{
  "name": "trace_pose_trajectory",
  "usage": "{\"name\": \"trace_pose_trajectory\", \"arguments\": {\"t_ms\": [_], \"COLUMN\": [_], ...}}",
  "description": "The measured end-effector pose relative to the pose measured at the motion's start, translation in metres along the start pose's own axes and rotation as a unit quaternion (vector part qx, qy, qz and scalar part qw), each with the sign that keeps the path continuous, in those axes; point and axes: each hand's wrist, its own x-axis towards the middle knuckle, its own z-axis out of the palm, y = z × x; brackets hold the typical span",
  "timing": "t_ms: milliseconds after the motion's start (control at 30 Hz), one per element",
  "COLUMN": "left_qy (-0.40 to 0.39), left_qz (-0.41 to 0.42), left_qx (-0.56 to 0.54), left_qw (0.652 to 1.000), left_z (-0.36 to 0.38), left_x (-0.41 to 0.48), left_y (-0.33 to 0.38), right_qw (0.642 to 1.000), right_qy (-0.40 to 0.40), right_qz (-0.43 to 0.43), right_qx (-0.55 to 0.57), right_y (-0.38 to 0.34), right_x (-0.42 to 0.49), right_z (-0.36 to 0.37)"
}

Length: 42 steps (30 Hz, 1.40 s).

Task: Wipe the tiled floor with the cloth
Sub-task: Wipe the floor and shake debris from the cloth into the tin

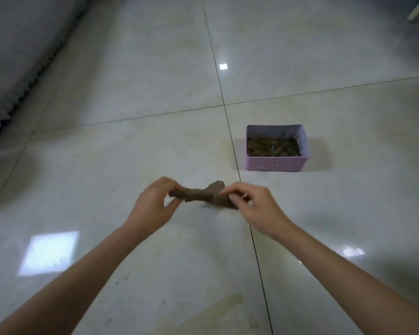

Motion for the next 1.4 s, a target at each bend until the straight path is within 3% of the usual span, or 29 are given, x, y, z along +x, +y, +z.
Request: {"name": "trace_pose_trajectory", "arguments": {"t_ms": [167, 267, 333, 467, 533, 600, 667, 733, 833, 967, 1067, 1200, 1300, 1400], "left_qy": [-0.169, -0.239, -0.217, -0.138, -0.098, -0.058, -0.03, -0.039, -0.08, -0.134, -0.163, -0.185, -0.174, -0.156], "left_qz": [-0.014, -0.059, -0.098, -0.199, -0.237, -0.255, -0.253, -0.232, -0.225, -0.279, -0.375, -0.495, -0.507, -0.508], "left_qx": [0.023, 0.037, 0.02, 0.013, -0.003, -0.019, -0.008, 0.035, 0.1, 0.17, 0.201, 0.184, 0.108, 0.063], "left_qw": [0.985, 0.968, 0.971, 0.97, 0.966, 0.965, 0.967, 0.971, 0.966, 0.936, 0.89, 0.829, 0.837, 0.845], "left_z": [0.05, 0.07, 0.076, 0.082, 0.085, 0.087, 0.086, 0.083, 0.075, 0.067, 0.066, 0.071, 0.072, 0.071], "left_x": [-0.068, -0.089, -0.089, -0.069, -0.059, -0.053, -0.053, -0.059, -0.078, -0.112, -0.134, -0.16, -0.167, -0.168], "left_y": [-0.034, -0.04, -0.038, -0.037, -0.036, -0.036, -0.04, -0.047, -0.064, -0.083, -0.089, -0.092, -0.095, -0.095], "right_qw": [0.979, 0.961, 0.962, 0.971, 0.954, 0.925, 0.896, 0.861, 0.843, 0.855, 0.879, 0.895, 0.9, 0.903], "right_qy": [-0.162, -0.212, -0.193, -0.052, -0.018, -0.044, -0.16, -0.261, -0.285, -0.203, -0.14, -0.112, -0.111, -0.167], "right_qz": [0.091, 0.141, 0.158, 0.184, 0.11, -0.015, -0.111, -0.147, -0.182, -0.2, -0.143, -0.056, -0.01, -0.083], "right_qx": [-0.079, -0.107, -0.111, -0.141, -0.278, -0.378, -0.399, -0.412, -0.418, -0.433, -0.433, -0.428, -0.421, -0.387], "right_y": [0.049, 0.067, 0.072, 0.071, 0.068, 0.071, 0.076, 0.087, 0.104, 0.122, 0.128, 0.123, 0.1, 0.074], "right_x": [-0.054, -0.071, -0.07, -0.046, -0.037, -0.036, -0.038, -0.034, -0.022, 0.03, 0.098, 0.172, 0.181, 0.132], "right_z": [0.041, 0.052, 0.055, 0.058, 0.061, 0.07, 0.082, 0.097, 0.108, 0.1, 0.1, 0.126, 0.167, 0.2]}}
